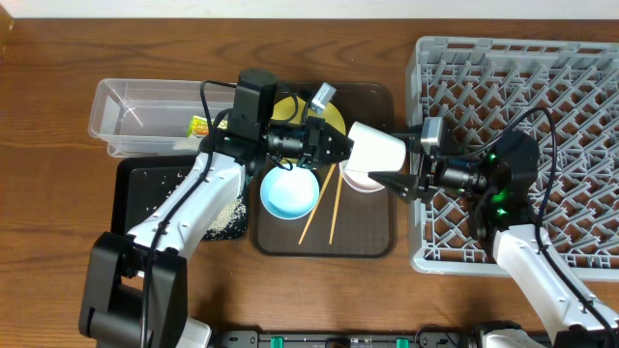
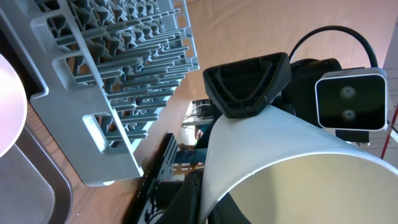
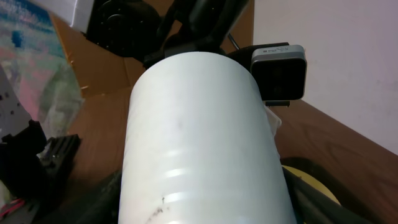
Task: Sort waste into correct bins and load items into the dishwasher rack
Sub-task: 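Hand the white cup from left gripper to right gripper, then carry the cup with right gripper over the dish rack, retract left arm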
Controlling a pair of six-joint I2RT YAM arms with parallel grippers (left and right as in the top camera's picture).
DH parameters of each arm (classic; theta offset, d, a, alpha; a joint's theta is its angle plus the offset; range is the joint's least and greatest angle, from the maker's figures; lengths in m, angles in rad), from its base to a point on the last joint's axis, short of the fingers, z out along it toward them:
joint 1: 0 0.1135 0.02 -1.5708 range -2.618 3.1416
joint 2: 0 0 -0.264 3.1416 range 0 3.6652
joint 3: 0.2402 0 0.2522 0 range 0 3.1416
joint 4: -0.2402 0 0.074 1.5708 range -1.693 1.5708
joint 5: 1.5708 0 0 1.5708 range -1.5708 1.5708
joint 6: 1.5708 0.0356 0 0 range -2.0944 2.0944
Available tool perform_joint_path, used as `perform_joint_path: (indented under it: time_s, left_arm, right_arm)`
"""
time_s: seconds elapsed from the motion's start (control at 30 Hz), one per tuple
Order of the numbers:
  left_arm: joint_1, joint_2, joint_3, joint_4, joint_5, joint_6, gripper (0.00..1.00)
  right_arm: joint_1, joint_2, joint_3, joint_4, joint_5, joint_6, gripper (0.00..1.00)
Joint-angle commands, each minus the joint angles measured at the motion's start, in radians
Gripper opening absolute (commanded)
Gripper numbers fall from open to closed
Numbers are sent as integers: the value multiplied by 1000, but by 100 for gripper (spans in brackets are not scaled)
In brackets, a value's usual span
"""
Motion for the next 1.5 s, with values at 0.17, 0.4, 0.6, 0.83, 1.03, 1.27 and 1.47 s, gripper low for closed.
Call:
perform_joint_path:
  time_s: [0.17, 0.4, 0.6, 0.83, 1.03, 1.27, 1.47]
  left_arm:
    - [-2, 6, -1, 5, 21, -8, 10]
    - [2, 6, -1, 4, -32, 27, 26]
    - [40, 6, -1, -85, -180, 154, 29]
    - [143, 3, -1, -302, -402, 340, 28]
    - [209, -45, -1, -431, -451, 435, 28]
    - [224, -175, -1, -561, -714, 480, 28]
    - [224, -280, -1, -610, -865, 480, 29]
  right_arm:
    - [8, 0, 12, 0, 15, 2, 58]
    - [6, 0, 12, -24, 15, 2, 52]
    - [-8, 0, 12, -135, 69, 2, 45]
    - [-46, 0, 12, -236, 180, 2, 39]
    - [-63, -6, 15, -344, 330, 1, 20]
    - [-63, -86, 78, -526, 501, 0, 1]
    - [-64, -161, 224, -889, 788, -21, 1]
